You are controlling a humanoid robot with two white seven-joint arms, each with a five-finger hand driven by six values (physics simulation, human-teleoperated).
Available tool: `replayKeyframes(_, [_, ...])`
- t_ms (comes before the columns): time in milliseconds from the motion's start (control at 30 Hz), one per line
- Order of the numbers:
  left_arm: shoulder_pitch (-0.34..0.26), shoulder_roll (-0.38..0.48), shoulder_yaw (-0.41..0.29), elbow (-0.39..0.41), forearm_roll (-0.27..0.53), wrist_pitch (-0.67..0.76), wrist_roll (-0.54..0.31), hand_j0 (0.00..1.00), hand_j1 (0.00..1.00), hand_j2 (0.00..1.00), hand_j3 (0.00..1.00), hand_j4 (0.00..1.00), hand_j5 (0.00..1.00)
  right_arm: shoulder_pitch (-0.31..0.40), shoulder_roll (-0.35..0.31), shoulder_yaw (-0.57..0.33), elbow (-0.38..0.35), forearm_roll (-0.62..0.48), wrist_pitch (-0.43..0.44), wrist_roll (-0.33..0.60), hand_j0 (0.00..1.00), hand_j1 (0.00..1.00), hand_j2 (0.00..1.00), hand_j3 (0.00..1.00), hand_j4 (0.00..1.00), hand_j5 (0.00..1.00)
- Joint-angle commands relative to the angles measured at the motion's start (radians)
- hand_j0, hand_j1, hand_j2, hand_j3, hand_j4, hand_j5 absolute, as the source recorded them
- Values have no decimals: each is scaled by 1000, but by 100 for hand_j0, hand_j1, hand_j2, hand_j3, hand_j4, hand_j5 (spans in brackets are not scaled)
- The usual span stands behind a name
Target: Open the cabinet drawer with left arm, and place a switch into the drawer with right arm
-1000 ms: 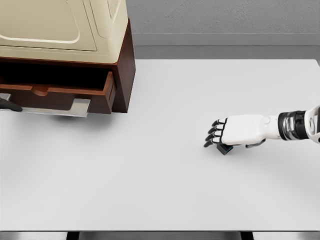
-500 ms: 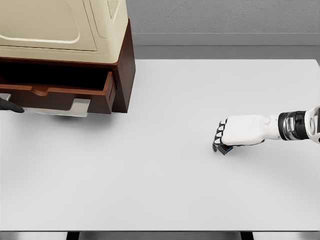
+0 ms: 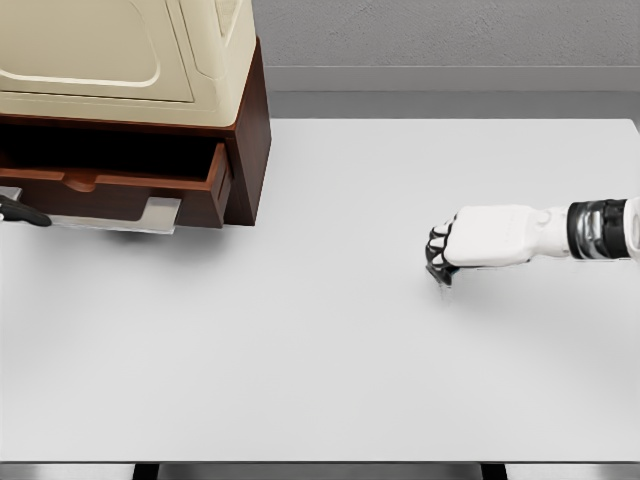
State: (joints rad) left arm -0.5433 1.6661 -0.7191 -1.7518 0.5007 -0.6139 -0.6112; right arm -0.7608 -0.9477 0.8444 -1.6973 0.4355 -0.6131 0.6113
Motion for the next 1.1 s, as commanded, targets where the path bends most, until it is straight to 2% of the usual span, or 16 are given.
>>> replayKeyframes(0, [0,0,0,0,7,3,0,100,100,100,100,100,100,-6,16,-15,5,-31,2,0,40,40,40,40,40,40])
replayKeyframes(100, [0,-2,0,0,7,3,0,100,100,100,100,100,100,-54,56,-13,24,-86,2,0,40,40,40,40,40,40])
replayKeyframes(167, [0,-2,0,0,7,3,0,100,100,100,100,100,100,-81,102,-13,28,-86,2,0,40,40,40,40,40,40])
replayKeyframes(300, [0,-2,0,0,7,3,0,100,100,100,100,100,100,-124,144,-13,31,-89,2,0,40,40,40,40,40,40])
replayKeyframes(400, [2,-2,0,0,7,3,0,100,100,100,100,100,100,-186,193,-5,71,-121,2,0,40,40,40,40,40,40])
replayKeyframes(533, [2,-3,0,0,7,3,0,100,100,100,100,100,100,-233,263,-1,76,-123,2,0,40,40,40,40,40,40])
replayKeyframes(733, [2,-17,0,0,-11,3,0,100,100,100,100,100,100,-341,420,56,157,-123,2,0,40,40,40,40,40,40])
replayKeyframes(867, [2,-19,0,0,-13,3,0,100,100,100,100,100,100,-394,501,71,163,-123,2,0,40,40,40,40,40,40])
replayKeyframes(1067, [3,-25,-10,1,-14,3,0,100,100,100,100,100,100,-465,579,76,243,-124,2,0,40,40,40,40,40,40])
